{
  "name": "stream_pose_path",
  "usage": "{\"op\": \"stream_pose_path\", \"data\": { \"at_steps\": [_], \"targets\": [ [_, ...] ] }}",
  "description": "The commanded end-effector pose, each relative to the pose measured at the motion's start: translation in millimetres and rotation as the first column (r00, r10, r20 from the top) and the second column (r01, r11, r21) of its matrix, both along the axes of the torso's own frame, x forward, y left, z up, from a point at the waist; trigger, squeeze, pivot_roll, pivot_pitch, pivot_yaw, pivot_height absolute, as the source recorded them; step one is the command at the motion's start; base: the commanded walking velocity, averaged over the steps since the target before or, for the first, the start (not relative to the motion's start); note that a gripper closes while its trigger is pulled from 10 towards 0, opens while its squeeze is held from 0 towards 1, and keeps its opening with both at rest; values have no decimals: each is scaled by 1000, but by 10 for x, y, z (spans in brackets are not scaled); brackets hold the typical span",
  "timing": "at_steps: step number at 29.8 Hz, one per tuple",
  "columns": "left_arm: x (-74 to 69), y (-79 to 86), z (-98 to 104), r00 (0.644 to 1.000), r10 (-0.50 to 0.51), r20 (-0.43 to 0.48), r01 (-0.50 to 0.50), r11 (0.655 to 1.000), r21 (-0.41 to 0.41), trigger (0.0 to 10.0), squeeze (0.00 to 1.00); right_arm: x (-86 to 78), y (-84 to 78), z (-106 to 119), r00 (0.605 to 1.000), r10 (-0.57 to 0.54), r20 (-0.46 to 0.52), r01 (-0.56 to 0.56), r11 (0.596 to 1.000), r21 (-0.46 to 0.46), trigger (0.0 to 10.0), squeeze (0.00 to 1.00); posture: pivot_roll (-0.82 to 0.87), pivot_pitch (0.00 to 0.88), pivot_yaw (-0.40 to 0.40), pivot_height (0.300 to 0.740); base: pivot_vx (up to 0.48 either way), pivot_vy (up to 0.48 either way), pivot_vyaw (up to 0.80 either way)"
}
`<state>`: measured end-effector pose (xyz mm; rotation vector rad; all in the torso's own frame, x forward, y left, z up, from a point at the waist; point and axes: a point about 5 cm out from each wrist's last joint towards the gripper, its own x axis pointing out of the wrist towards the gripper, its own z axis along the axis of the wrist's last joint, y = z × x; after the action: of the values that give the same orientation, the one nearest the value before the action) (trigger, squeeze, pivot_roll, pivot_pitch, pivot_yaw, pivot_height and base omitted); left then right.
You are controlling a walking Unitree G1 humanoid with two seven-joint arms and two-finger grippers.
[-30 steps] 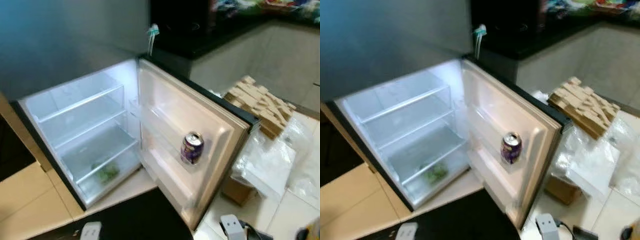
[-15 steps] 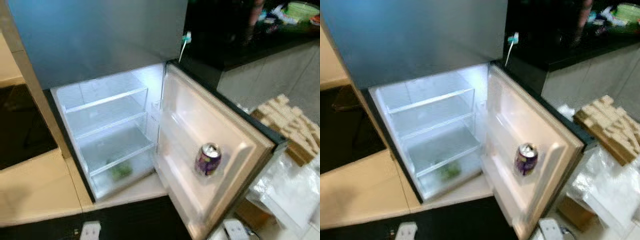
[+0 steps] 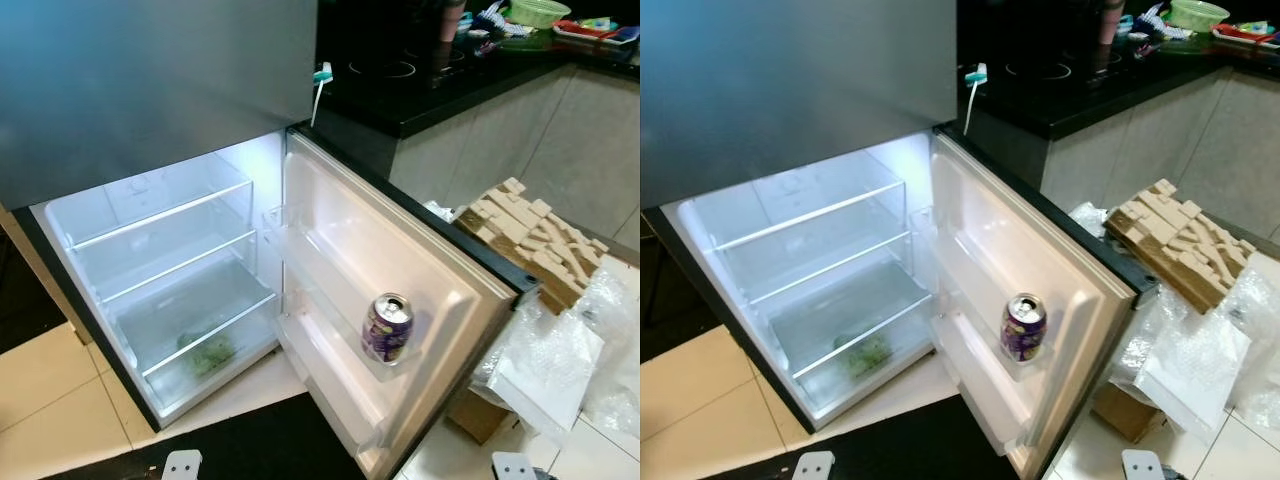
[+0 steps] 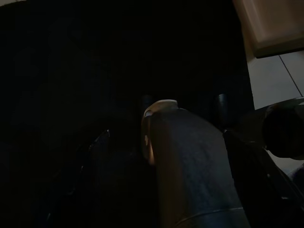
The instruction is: Restocking fridge
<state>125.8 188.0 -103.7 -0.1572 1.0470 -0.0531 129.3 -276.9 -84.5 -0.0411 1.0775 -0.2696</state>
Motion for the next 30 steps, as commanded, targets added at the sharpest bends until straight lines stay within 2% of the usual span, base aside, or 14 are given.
{"op": "stream_pose_path", "data": {
  "at_steps": [1, 2, 3, 5, 6, 7, 9, 10, 14, 17, 23, 27, 30],
  "targets": [
    [-58, -8, -21, 1000, -1, -23, 1, 1000, -3, 10000, 0, 26, -124, 56, 998, -61, 30, 62, 997, -34, 10000, 0, -75, 0, -16, 740, 0, 0, 0],
    [-62, -9, -22, 1000, -2, -25, 2, 1000, -3, 10000, 0, 81, -268, 139, 984, -151, 91, 157, 985, -66, 10000, 0, -75, 0, -16, 740, 0, 0, 0],
    [-64, -9, -23, 1000, -1, -25, 1, 1000, -4, 10000, 0, 124, -347, 194, 972, -194, 131, 205, 975, -82, 10000, 0, -75, 0, -16, 740, 0, 0, 0],
    [-65, -9, -23, 1000, -1, -25, 1, 1000, -4, 10000, 0, 151, -392, 228, 964, -215, 154, 231, 969, -90, 10000, 0, -75, 0, -16, 740, 0, 0, 0],
    [-71, -6, -25, 1000, -1, -27, 1, 1000, -4, 10000, 0, 249, -498, 329, 938, -263, 224, 291, 952, -99, 10000, 0, -74, 0, -16, 740, 0, 0, 0],
    [-71, -6, -25, 1000, -1, -27, 1, 1000, -4, 10000, 0, 249, -498, 329, 938, -263, 224, 291, 952, -99, 10000, 0, -74, 0, -16, 740, 0, 0, 0],
    [-74, -3, -25, 1000, -2, -28, 2, 1000, -2, 10000, 0, 335, -565, 410, 913, -295, 282, 330, 940, -85, 10000, 0, -74, 0, -16, 740, 0, 0, 0],
    [-76, 1, -25, 1000, -2, -28, 1, 1000, -1, 10000, 0, 416, -591, 468, 886, -323, 332, 356, 934, -41, 10000, 0, -73, 0, -17, 740, 0, 0, 0],
    [-78, 7, -25, 1000, -1, -29, 1, 1000, 0, 10000, 0, 514, -586, 522, 859, -339, 384, 358, 933, 23, 10000, 0, -73, 0, -16, 740, 0, 0, 0],
    [-80, 14, -25, 1000, 0, -29, 0, 1000, 0, 10000, 0, 773, -473, 633, 798, -346, 493, 278, 938, 210, 10000, 0, -73, 0, -18, 740, 0, 0, 0],
    [-85, 12, -26, 1000, -1, -30, 1, 1000, -1, 10000, 0, 892, -383, 687, 753, -363, 549, 200, 921, 335, 10000, 0, -74, 0, -17, 740, 0, 0, 0],
    [-87, 12, -27, 1000, -2, -31, 2, 1000, -2, 10000, 0, 942, -307, 699, 752, -338, 566, 119, 914, 388, 10000, 0, -74, 0, -18, 740, 0, 0, 0],
    [-88, 12, -27, 1000, -1, -31, 1, 1000, -3, 10000, 0, 976, -154, 676, 787, -236, 570, -29, 909, 417, 10000, 0, -74, 0, -18, 740, 0, 0, 0]
  ]
}}
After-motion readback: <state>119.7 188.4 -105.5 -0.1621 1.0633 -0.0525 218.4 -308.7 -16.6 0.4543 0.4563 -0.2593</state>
